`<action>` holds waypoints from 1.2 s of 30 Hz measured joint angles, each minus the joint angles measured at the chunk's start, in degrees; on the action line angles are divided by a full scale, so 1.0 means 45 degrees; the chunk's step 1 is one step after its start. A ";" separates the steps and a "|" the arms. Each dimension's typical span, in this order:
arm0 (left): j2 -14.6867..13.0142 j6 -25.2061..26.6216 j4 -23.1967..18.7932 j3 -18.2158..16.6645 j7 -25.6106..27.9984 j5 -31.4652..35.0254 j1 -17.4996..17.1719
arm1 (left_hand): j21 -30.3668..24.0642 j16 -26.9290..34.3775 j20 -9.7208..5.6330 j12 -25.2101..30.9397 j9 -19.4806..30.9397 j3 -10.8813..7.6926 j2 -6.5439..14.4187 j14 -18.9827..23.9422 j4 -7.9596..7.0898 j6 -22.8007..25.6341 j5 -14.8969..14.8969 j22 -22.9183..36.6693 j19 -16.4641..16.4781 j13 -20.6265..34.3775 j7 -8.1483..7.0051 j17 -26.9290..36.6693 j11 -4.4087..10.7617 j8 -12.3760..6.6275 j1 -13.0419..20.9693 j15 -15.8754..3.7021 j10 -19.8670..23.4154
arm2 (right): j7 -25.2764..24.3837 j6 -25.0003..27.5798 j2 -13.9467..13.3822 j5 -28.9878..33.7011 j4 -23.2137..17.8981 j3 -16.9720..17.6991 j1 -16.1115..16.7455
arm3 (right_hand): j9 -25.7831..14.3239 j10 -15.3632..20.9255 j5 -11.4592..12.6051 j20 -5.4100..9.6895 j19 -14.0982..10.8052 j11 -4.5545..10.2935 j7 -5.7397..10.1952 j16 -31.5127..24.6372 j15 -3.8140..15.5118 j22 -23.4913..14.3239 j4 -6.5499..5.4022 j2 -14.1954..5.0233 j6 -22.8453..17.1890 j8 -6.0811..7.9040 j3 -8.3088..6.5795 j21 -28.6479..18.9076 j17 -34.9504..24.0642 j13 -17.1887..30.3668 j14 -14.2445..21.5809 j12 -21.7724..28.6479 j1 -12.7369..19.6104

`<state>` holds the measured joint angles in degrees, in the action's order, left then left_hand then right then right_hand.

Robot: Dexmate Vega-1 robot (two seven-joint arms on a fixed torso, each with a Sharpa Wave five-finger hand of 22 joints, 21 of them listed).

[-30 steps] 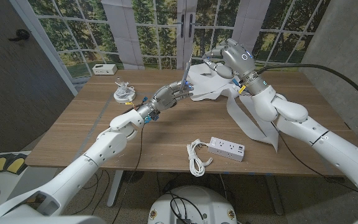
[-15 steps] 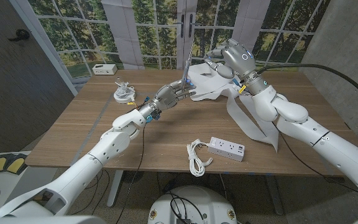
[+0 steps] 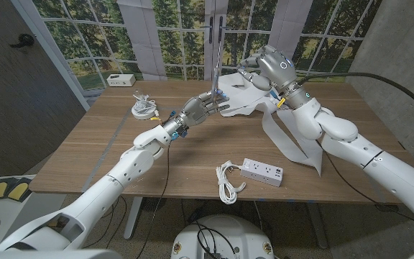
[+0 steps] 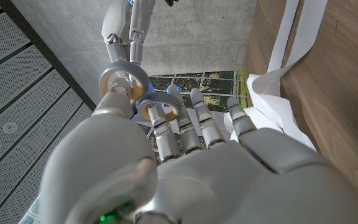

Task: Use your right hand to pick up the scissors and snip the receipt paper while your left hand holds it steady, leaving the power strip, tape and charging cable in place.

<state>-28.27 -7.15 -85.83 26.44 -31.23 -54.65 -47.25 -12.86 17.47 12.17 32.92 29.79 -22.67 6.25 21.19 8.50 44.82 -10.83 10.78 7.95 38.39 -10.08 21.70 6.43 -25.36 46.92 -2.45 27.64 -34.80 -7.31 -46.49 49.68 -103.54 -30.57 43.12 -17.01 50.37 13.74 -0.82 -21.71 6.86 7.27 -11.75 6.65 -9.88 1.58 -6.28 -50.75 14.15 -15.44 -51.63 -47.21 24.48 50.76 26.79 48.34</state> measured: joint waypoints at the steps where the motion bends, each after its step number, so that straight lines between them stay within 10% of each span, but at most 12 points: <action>1: 0.0040 -0.0039 0.0074 0.0015 -0.0140 -0.0001 0.0043 | 0.0000 -0.0054 0.0000 -0.0215 -0.0049 0.0000 0.0000 -0.0052 0.0000 0.0021 -0.0004 0.0000 0.0000 -0.0100 -0.0023 -0.0034 0.0098 0.0003 0.0000 -0.0006 -0.0096 | 0.0006 0.0000 -0.0012 -0.0001 0.0001 -0.0007 -0.0018 | 0.0000 0.0000 0.0000 0.0000 0.0000 0.0000 0.0000 0.0000 0.0000 0.0000 0.0000 0.0000 0.0000 0.0000 0.0000 0.0037 0.0000 -0.0012 0.0000 0.0000 0.0000; 7: 0.0291 -0.0244 0.0572 0.0131 -0.0702 0.0065 0.0323 | 0.0099 -0.0307 0.0000 -0.1242 -0.0293 0.0052 0.0217 -0.0572 -0.0052 0.0121 -0.0113 0.0000 0.0000 -0.0565 -0.0161 -0.0159 0.0576 -0.0028 -0.0217 0.0020 -0.0560 | 0.0057 -0.0001 -0.0059 -0.0002 0.0061 -0.0031 -0.0093 | 0.0061 -0.0001 0.0000 0.0069 -0.0069 0.0000 0.0000 0.0000 0.0000 0.0000 0.0001 -0.0051 0.0000 0.0000 -0.0001 0.0038 -0.0001 -0.0012 0.0000 0.0000 -0.0051; 36: 0.0824 -0.0361 0.1423 0.0216 -0.1735 0.0042 0.0641 | 0.0100 -0.0545 -0.0046 -0.2156 -0.0661 -0.0355 0.0107 -0.1344 -0.0036 0.0584 0.0117 -0.0001 -0.0273 -0.1054 0.0353 -0.0326 0.0596 -0.0178 -0.0042 0.0023 -0.0537 | 0.0357 -0.0051 -0.0183 -0.0109 0.0066 -0.0057 -0.0174 | 0.0119 -0.0002 -0.0098 0.0068 -0.0067 0.0001 0.0001 -0.0041 0.0000 -0.0029 0.0176 -0.0068 0.0000 -0.0099 -0.0175 0.0166 0.0060 -0.0069 0.0000 -0.0076 -0.0170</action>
<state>-24.57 -8.78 -79.43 27.42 -39.04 -54.46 -44.36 -12.41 15.02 11.96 23.22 26.81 -24.27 6.74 15.15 8.34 47.44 -10.30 10.78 6.73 33.65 -8.49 20.23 9.11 -26.16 46.73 -2.35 25.22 -33.20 -7.54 -47.31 49.19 -103.24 -30.82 42.34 -16.48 50.36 13.30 -0.52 -22.02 6.86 7.27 -11.93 6.66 -10.01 2.37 -6.58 -50.75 13.70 -16.23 -50.88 -46.94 24.17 50.76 26.45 47.57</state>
